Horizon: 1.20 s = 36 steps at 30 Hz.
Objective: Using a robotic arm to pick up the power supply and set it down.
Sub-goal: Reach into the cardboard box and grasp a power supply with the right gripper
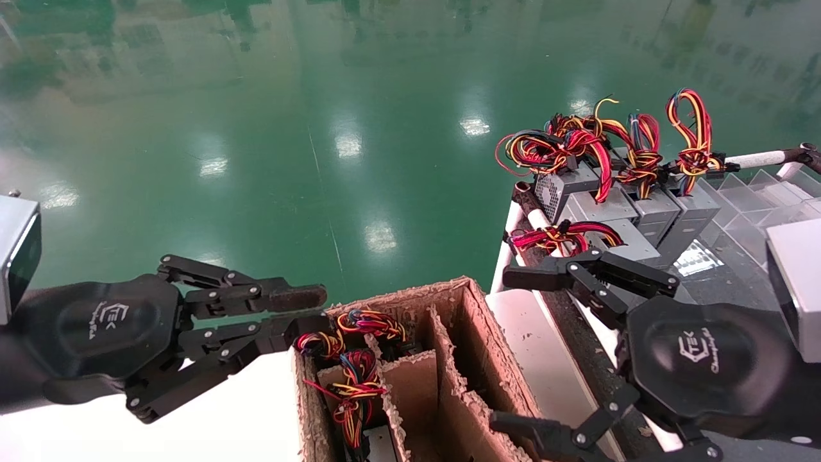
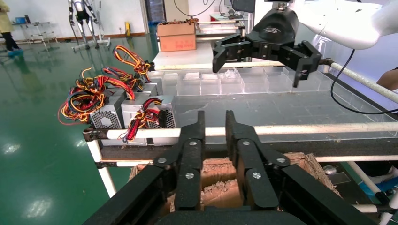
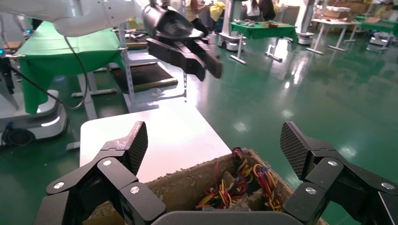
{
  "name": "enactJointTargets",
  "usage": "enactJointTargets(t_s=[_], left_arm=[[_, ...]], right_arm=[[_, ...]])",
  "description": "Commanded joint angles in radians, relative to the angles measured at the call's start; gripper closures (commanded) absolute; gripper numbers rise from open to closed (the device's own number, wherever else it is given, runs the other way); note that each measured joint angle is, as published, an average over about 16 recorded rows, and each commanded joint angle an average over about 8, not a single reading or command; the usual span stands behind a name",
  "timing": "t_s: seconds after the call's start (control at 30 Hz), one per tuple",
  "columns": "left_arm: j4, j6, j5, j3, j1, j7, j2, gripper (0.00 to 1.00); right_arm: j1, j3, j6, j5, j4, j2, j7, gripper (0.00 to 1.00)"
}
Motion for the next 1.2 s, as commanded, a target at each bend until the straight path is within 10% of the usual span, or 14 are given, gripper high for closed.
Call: enactJointTargets(t_s=[0.03, 0.77, 1.03, 1.2], left_arm=[[0.000, 0.000, 0.000, 0.000, 0.000, 0.000, 0.000, 0.00], [0.000, 0.000, 0.000, 0.000, 0.000, 0.000, 0.000, 0.00], [0.000, 0.000, 0.000, 0.000, 0.000, 0.000, 0.000, 0.00], [0.000, 0.000, 0.000, 0.000, 0.000, 0.000, 0.000, 0.00]], right_arm=[[-0.003, 0.002, 0.001, 0.000, -0.001, 0.003, -0.002, 0.00], [0.348, -0.309, 0.172, -0.504, -0.409, -0.433, 0.097, 0.02], [0.363, -0.350, 0.197, -0.574, -0.463, -0.505, 0.013, 0.94], [0.342, -0.354, 0.227, -0.591, -0.434, -0.506, -0.008, 1.00]])
